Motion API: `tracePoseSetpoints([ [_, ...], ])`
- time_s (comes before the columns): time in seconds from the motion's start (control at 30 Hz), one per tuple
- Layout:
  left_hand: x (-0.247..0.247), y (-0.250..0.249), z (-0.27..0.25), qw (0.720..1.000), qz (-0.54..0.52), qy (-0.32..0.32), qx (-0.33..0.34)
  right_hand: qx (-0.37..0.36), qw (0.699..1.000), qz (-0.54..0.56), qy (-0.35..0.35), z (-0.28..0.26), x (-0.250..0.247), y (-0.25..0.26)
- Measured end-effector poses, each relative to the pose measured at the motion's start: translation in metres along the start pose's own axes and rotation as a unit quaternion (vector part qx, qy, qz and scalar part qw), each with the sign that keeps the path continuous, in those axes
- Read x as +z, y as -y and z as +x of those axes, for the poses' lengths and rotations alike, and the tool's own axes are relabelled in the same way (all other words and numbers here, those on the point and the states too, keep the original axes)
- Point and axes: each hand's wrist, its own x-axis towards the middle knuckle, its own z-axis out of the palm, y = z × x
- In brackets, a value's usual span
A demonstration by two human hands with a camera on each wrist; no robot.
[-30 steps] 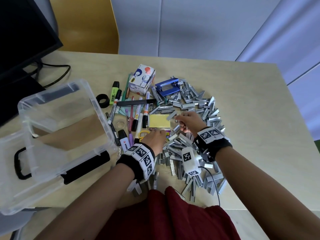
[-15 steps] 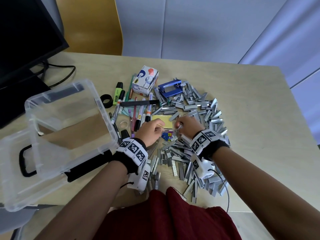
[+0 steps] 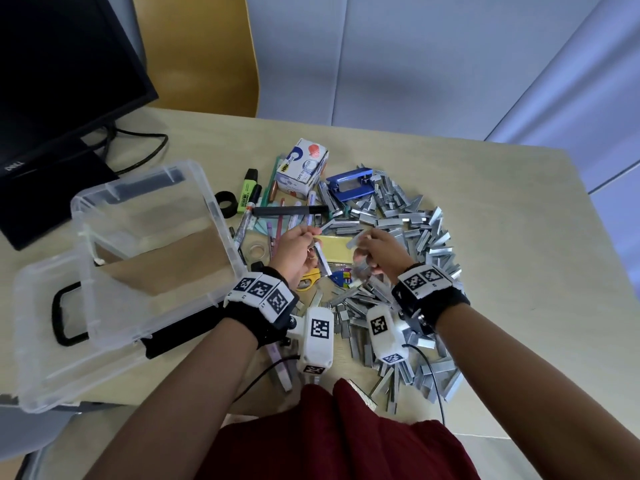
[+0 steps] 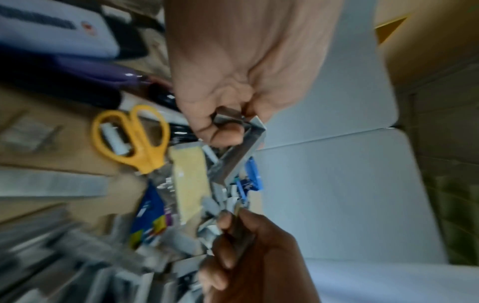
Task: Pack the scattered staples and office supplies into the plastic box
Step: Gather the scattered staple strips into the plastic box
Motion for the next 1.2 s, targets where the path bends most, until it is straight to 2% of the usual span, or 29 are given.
tracePoseSetpoints([
  [0.07,0.000,-0.013,-0.006,0.999,-0.003,-0.008,0.031,0.028,0.988,0.142,0.052,-0.006,0.006,0.011],
  [0.13,-0.003,-0.027,-0.013,0.998,0.009,-0.020,0.065,0.046,0.966,0.232,0.101,-0.014,0.015,0.025],
  [0.23,-0.016,-0.052,-0.026,0.992,0.002,-0.030,0.123,0.032,0.947,0.276,0.163,-0.026,0.031,0.052],
  [0.37,-0.045,-0.079,-0.045,0.984,-0.017,-0.032,0.173,-0.018,0.930,0.278,0.240,-0.035,0.058,0.087],
  [0.5,-0.084,-0.098,-0.055,0.978,-0.009,-0.049,0.205,-0.070,0.933,0.203,0.289,-0.040,0.090,0.123],
  [0.7,-0.141,-0.102,-0.064,0.969,0.074,-0.072,0.223,-0.122,0.945,0.096,0.288,-0.041,0.131,0.149],
  [0.77,-0.156,-0.095,-0.063,0.968,0.137,-0.077,0.193,-0.127,0.952,0.027,0.278,-0.040,0.139,0.148],
  [0.83,-0.170,-0.084,-0.060,0.965,0.208,-0.070,0.141,-0.144,0.952,-0.092,0.254,-0.038,0.146,0.144],
  [0.87,-0.175,-0.079,-0.059,0.958,0.255,-0.061,0.116,-0.159,0.945,-0.159,0.238,-0.038,0.149,0.141],
  [0.93,-0.181,-0.071,-0.057,0.927,0.364,-0.043,0.087,-0.189,0.922,-0.266,0.210,-0.037,0.155,0.137],
  [1.1,-0.178,-0.070,-0.061,0.844,0.529,-0.002,0.090,-0.228,0.874,-0.392,0.174,-0.043,0.168,0.136],
  [1.2,-0.174,-0.069,-0.059,0.830,0.553,0.000,0.078,-0.265,0.847,-0.432,0.160,-0.050,0.173,0.138],
])
